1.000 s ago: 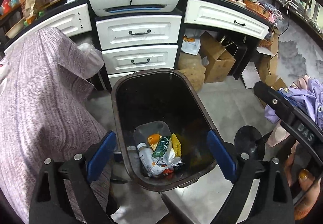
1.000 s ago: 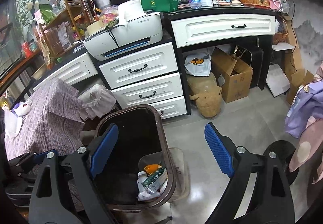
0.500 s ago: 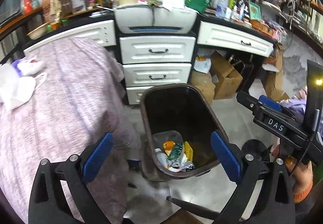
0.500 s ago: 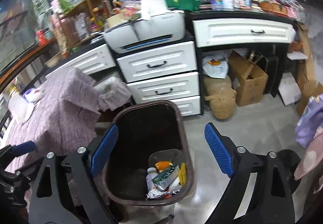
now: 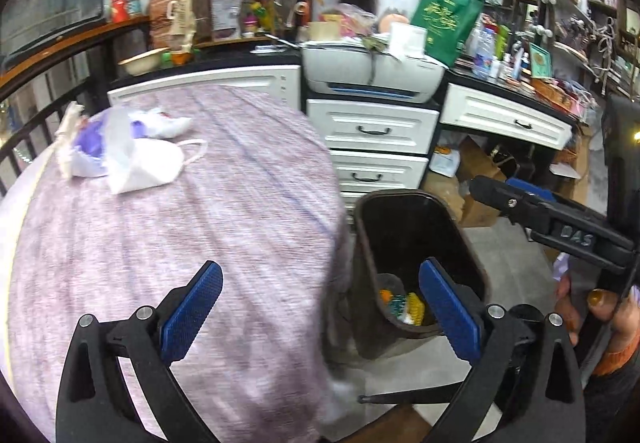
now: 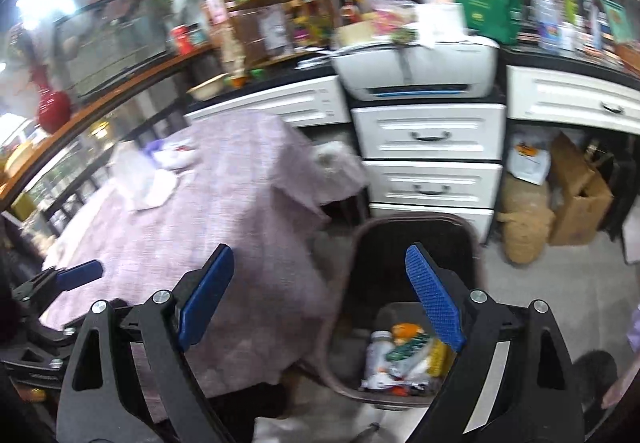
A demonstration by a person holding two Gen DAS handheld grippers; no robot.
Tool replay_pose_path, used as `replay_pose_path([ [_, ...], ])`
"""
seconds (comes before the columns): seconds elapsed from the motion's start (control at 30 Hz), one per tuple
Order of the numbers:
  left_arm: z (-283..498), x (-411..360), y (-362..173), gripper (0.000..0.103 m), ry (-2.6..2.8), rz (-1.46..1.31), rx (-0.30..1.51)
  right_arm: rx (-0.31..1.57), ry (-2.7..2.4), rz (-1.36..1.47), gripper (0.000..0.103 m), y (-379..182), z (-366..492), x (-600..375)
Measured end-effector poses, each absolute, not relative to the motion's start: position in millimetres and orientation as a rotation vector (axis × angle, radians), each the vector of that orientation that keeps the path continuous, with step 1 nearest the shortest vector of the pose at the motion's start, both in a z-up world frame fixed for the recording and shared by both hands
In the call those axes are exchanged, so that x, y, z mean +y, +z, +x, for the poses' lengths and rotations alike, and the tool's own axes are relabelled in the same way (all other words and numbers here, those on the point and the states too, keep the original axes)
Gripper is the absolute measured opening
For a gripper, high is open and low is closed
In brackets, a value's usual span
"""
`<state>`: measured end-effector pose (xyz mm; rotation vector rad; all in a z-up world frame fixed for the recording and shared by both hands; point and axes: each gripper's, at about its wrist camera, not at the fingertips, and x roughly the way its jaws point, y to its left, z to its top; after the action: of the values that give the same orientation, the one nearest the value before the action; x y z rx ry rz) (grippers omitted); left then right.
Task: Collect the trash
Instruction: 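Move both tools back toward the table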
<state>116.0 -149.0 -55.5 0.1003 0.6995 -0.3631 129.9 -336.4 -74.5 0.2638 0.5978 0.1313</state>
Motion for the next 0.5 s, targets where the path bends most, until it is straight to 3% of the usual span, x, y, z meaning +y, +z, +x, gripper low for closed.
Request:
replay_pose_path([
  [0.5, 138, -20, -36, 0.097, -0.129, 0.104, 0.690, 0.640, 0.457, 0.010, 0.087, -43, 179, -175],
])
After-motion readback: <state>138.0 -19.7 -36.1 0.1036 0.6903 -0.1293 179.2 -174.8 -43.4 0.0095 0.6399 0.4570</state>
